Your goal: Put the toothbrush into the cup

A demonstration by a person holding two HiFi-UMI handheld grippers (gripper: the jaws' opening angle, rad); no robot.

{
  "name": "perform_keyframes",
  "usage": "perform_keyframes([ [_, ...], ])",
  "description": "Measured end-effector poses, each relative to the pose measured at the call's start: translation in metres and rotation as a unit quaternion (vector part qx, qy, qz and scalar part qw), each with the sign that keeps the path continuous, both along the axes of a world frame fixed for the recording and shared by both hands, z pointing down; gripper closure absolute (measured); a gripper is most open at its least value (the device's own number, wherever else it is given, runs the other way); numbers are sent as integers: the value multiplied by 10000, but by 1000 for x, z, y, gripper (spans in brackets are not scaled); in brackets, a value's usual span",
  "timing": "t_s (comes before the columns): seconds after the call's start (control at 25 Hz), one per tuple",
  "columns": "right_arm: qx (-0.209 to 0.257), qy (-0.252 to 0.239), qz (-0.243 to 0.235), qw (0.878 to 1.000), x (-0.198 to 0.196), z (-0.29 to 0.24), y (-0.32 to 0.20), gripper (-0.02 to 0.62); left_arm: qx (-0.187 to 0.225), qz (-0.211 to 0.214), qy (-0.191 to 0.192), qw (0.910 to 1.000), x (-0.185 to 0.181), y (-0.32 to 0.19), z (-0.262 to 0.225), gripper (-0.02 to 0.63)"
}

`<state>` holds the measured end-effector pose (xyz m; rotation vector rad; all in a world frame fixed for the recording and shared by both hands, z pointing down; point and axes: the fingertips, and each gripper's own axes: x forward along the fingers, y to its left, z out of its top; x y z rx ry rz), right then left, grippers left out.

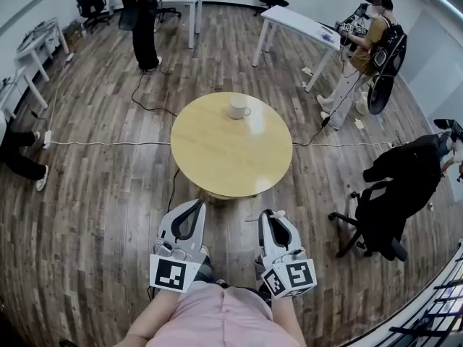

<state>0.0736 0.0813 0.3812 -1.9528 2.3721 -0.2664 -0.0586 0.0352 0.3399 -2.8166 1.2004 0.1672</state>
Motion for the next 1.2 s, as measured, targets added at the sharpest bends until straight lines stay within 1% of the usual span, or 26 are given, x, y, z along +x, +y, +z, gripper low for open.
perform_keyframes([
  [0.16,27,-1,18,10000,-3,-2,-33,565,-42,57,-23,10000,-1,-34,2,609],
  [0.28,72,-20,78,9999,-3,-2,-50,565,-56,117,-85,9999,1,-54,7,609],
  [0.4,70,-44,124,9999,-3,-2,-64,565,-48,142,-50,9999,2,-71,8,609],
  [0.72,40,-85,75,9999,16,-1,-98,565,-213,-2,-107,9997,13,-102,17,609],
  [0.84,32,-99,1,9999,30,0,-119,565,-225,-96,-96,9997,25,-121,17,609],
  [1.08,53,-53,-290,9996,70,-9,-164,565,-161,-276,-17,9995,69,-162,6,609],
  [1.2,83,-46,-410,9991,87,-12,-181,565,-136,-371,44,9992,86,-175,6,609],
])
